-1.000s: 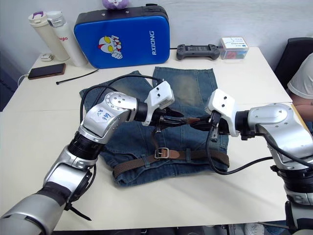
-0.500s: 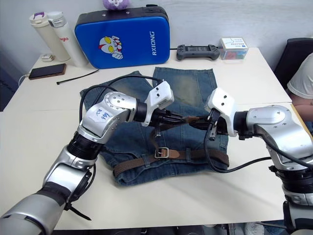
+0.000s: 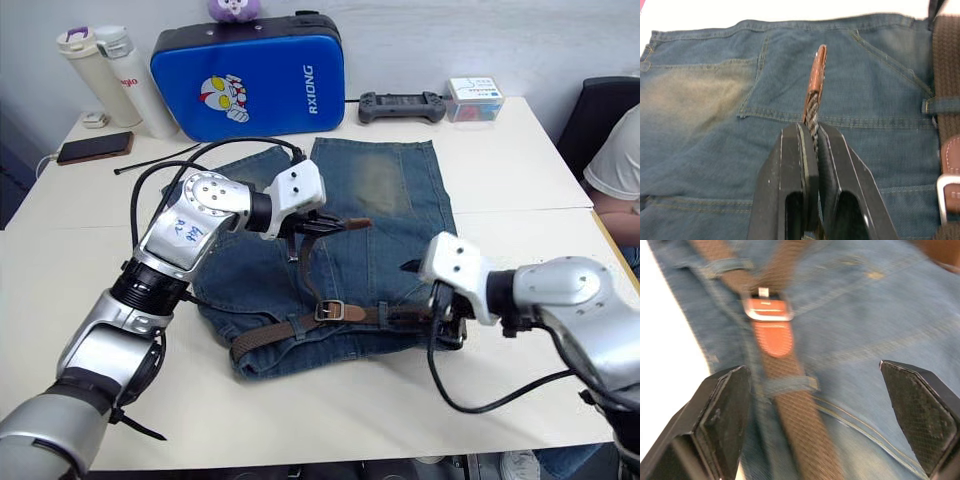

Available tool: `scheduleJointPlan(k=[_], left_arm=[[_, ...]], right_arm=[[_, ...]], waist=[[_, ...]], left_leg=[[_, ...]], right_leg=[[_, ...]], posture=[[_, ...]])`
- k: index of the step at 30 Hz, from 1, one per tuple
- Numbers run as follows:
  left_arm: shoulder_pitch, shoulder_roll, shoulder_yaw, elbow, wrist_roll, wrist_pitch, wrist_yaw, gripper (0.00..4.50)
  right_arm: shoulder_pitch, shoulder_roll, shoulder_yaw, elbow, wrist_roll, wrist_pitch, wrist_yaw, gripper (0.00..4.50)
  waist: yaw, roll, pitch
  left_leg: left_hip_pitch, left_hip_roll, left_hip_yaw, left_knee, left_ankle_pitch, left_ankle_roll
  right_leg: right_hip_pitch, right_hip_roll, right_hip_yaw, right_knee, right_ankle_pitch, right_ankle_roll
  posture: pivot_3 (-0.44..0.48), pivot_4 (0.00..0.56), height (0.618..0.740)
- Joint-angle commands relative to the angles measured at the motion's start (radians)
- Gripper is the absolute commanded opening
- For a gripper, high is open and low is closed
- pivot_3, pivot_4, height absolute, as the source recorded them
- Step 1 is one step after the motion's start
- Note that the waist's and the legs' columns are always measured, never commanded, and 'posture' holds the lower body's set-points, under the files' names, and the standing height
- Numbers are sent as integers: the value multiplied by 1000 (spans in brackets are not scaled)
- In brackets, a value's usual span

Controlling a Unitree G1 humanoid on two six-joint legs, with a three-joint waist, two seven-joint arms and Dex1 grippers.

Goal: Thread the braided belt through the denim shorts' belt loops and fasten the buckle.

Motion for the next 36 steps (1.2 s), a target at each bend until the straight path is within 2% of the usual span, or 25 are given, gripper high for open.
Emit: scheduleJointPlan(k=[1,5,12,15,22,23,29,36], left_arm=[[16,89,-59,-20,119,-223,-59,0],[25,102,-70,-2,156,-284,-71,0],[24,115,-59,11,177,-316,-90,0],[30,119,-44,3,184,-317,-99,0],[53,133,-26,-26,190,-311,-116,0],[56,136,-23,-32,190,-309,-119,0],[67,153,1,-57,180,-257,-145,0],[82,224,-9,-72,182,-249,-233,0]], right_arm=[[106,2,167,-192,-153,-164,-54,4394],[132,32,258,-184,-249,-203,-119,4394],[126,67,339,-106,-359,-236,-183,4394],[117,109,337,-86,-382,-250,-222,3557],[98,157,332,-67,-403,-266,-227,168],[94,167,321,-69,-399,-260,-231,28],[70,234,253,-61,-391,-189,-298,28],[42,306,237,-73,-397,-112,-378,28]], waist=[[-4,0,0],[-1,0,0],[-1,0,0],[-3,0,0],[-3,0,0],[-3,0,0],[-4,0,0],[-4,0,0]], left_leg=[[0,0,1,0,0,0],[1,0,2,1,0,1],[1,0,2,2,0,1],[1,0,2,2,0,1],[1,0,2,3,0,1],[1,0,2,3,0,1],[1,0,2,3,0,1],[1,0,3,3,0,1]], right_leg=[[0,0,0,0,0,0],[0,0,2,1,0,0],[0,0,2,2,0,0],[0,0,2,3,0,0],[0,0,2,3,0,0],[0,0,2,3,0,0],[-1,0,2,4,0,0],[-1,0,2,5,0,0]], posture=[[0,150,740],[0,150,740],[0,150,740],[0,150,740],[0,150,740],[0,150,740],[0,150,740],[0,150,740]])
